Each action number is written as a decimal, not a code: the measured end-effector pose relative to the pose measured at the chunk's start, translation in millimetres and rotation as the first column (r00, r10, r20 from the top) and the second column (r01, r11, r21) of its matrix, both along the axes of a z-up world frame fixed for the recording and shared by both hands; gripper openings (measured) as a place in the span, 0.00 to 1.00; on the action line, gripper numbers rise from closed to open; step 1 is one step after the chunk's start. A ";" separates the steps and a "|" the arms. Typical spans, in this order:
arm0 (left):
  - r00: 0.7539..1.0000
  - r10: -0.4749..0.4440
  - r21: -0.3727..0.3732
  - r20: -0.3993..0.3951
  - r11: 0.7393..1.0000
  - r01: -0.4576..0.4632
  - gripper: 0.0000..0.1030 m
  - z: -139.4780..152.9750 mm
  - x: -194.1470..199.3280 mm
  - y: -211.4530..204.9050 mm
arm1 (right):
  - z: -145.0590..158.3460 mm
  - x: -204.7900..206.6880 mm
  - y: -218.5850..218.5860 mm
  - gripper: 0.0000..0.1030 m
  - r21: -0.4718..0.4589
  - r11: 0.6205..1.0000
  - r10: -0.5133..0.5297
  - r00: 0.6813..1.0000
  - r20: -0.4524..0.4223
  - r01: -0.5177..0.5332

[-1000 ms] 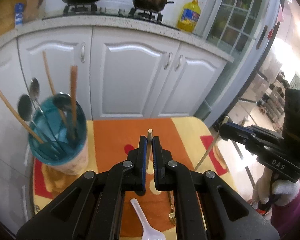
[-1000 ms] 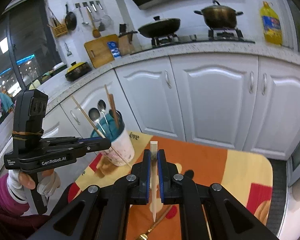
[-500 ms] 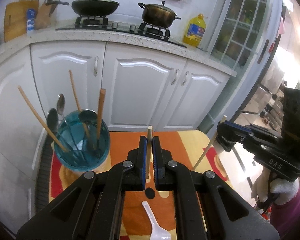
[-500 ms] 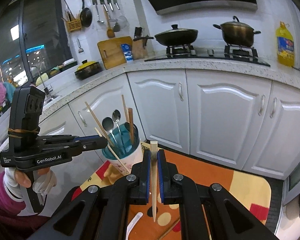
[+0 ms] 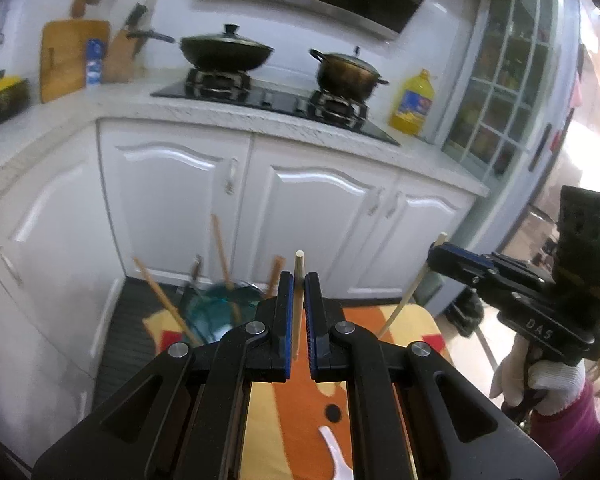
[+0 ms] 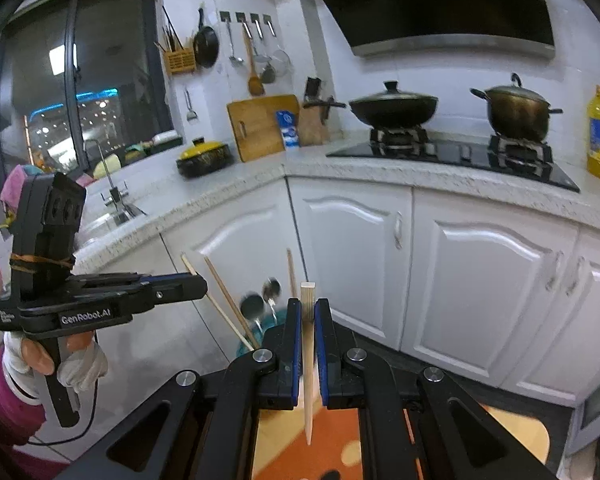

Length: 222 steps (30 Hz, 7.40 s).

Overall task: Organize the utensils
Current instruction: 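Lift the chopstick over the floral cup with the left tool while the right tool lifts its chopstick, then release the chopstick into the cup with the left tool while the right tool releases its chopstick, then lower the left tool to the white plastic spoon while the right tool lowers to the gold fork, then grasp the white plastic spoon with the left tool while the right tool grasps the gold fork, then lift the white spoon over the floral cup with the left tool while the right tool lifts the fork, then release the white spoon into the cup with the left tool while the right tool releases the fork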

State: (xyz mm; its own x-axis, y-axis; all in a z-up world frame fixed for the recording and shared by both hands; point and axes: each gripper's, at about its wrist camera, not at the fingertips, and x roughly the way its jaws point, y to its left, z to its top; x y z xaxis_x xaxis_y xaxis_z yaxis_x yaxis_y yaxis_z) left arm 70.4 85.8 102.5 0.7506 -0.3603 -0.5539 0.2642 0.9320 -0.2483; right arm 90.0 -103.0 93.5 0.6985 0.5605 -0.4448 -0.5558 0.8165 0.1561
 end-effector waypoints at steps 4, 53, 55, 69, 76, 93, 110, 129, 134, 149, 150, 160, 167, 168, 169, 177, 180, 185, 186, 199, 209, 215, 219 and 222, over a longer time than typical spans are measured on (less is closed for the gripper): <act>0.999 0.048 0.006 0.016 0.999 -0.048 0.04 4.8 8.7 16.5 | 7.9 12.4 19.3 0.06 0.010 1.000 0.011 1.000 0.026 -0.011; 0.984 0.160 0.143 -0.083 0.979 -0.148 0.34 -78.8 42.2 14.3 | -104.2 67.5 37.5 0.26 0.020 1.000 -0.006 0.969 -0.247 0.012; 0.984 0.164 0.156 -0.073 0.976 -0.151 0.34 -78.6 37.7 10.0 | -101.5 62.4 34.5 0.27 0.014 1.000 -0.014 0.971 -0.239 0.018; 0.989 0.139 0.179 -0.046 0.975 -0.129 0.34 -76.4 6.4 -15.9 | -95.6 14.4 1.1 0.33 -0.032 0.997 -0.074 0.974 -0.212 0.068; 0.994 0.089 0.150 -0.061 0.985 -0.079 0.36 -74.6 -11.6 -22.9 | -106.3 -10.9 -34.2 0.41 -0.086 0.990 -0.126 0.964 -0.233 0.109; 0.910 -0.159 0.081 -0.384 0.976 0.204 0.37 -179.0 -38.3 -78.6 | -247.9 -36.5 -84.7 0.37 -0.141 0.979 -0.202 0.809 -0.552 0.148; 0.812 -0.197 0.050 -0.550 0.963 0.267 0.37 -250.0 -18.2 -114.8 | -263.6 -11.7 -58.6 0.16 -0.253 0.967 -0.153 0.843 -0.516 0.021; 0.827 -0.188 0.017 -0.529 0.973 0.232 0.16 -252.0 -13.0 -105.5 | -252.2 -7.1 -57.6 0.07 -0.154 0.987 -0.119 0.843 -0.525 0.043; 0.871 -0.174 0.026 -0.459 0.978 0.208 0.13 -221.7 -18.0 -94.0 | -226.8 -19.7 -67.3 0.06 -0.083 0.995 -0.088 0.869 -0.487 0.054; 0.939 -0.126 0.039 -0.319 0.989 0.146 0.11 -163.7 -35.1 -75.8 | -167.0 -65.3 -64.9 0.06 -0.062 0.997 -0.061 0.940 -0.336 0.043; 0.944 -0.120 0.038 -0.308 0.990 0.138 0.11 -158.6 -36.1 -73.6 | -164.0 -66.8 -65.3 0.06 -0.062 0.997 -0.061 0.943 -0.328 0.043; 0.988 -0.011 0.018 -0.152 1.000 0.014 0.11 -87.5 -25.2 -23.6 | -109.4 -55.3 -47.7 0.06 -0.051 0.999 -0.021 0.977 -0.213 0.010; 0.992 0.112 0.016 -0.056 0.994 -0.111 0.11 -49.8 11.6 12.8 | -61.0 -30.4 -15.0 0.06 -0.042 0.998 0.034 0.993 -0.110 -0.039; 0.991 0.130 0.022 -0.039 0.991 -0.129 0.11 -45.4 17.1 15.9 | -53.9 -26.0 -9.5 0.06 -0.041 0.998 0.042 0.995 -0.095 -0.046; 0.988 0.152 0.030 -0.017 0.988 -0.152 0.11 -40.7 24.2 19.2 | -48.0 -21.6 -4.3 0.06 -0.039 0.998 0.050 0.995 -0.083 -0.054; 0.967 0.250 0.092 0.044 0.963 -0.253 0.11 -45.3 75.5 23.3 | -35.7 28.0 42.1 0.06 -0.035 0.996 0.085 0.995 -0.062 -0.087; 0.967 0.251 0.111 0.031 0.961 -0.253 0.11 -59.6 89.7 18.0 | -48.7 44.4 56.3 0.06 -0.065 0.994 0.087 0.993 -0.076 -0.092; 0.963 0.267 0.136 0.019 0.954 -0.267 0.11 -79.8 104.6 16.4 | -72.5 69.8 66.4 0.06 -0.069 0.993 0.084 0.989 -0.121 -0.093; 0.962 0.272 0.138 0.013 0.953 -0.271 0.11 -84.0 107.9 17.5 | -75.3 72.7 67.5 0.06 -0.073 0.993 0.080 0.989 -0.122 -0.090; 0.970 0.245 0.156 -0.005 0.958 -0.241 0.11 -91.4 108.1 11.0 | -117.5 100.4 72.5 0.06 -0.055 0.993 0.085 0.969 -0.231 -0.100; 0.973 0.229 0.182 -0.014 0.958 -0.222 0.11 -91.3 104.3 11.5 | -121.5 101.6 70.6 0.06 -0.055 0.995 0.072 0.966 -0.248 -0.088; 0.975 0.215 0.203 -0.058 0.959 -0.199 0.12 -99.4 109.9 7.9 | -127.7 103.5 68.8 0.06 -0.053 0.995 0.062 0.958 -0.280 -0.080; 0.976 0.207 0.177 -0.066 0.965 -0.193 0.20 -98.6 106.3 11.3 | -127.6 102.8 60.8 0.06 -0.024 0.998 0.052 0.953 -0.298 -0.062; 0.974 0.210 0.149 -0.080 0.969 -0.196 0.26 -96.0 104.6 16.5 | -123.4 99.0 54.7 0.09 -0.009 0.999 0.048 0.956 -0.289 -0.053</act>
State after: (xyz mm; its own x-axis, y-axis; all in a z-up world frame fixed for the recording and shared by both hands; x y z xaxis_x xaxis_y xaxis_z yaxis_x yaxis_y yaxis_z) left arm 174.9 102.3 6.5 0.7419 -0.1202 -0.6596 0.0475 0.9907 -0.1272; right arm 189.0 -48.3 -29.8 0.5099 0.5829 -0.6326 -0.5299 0.7922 0.3028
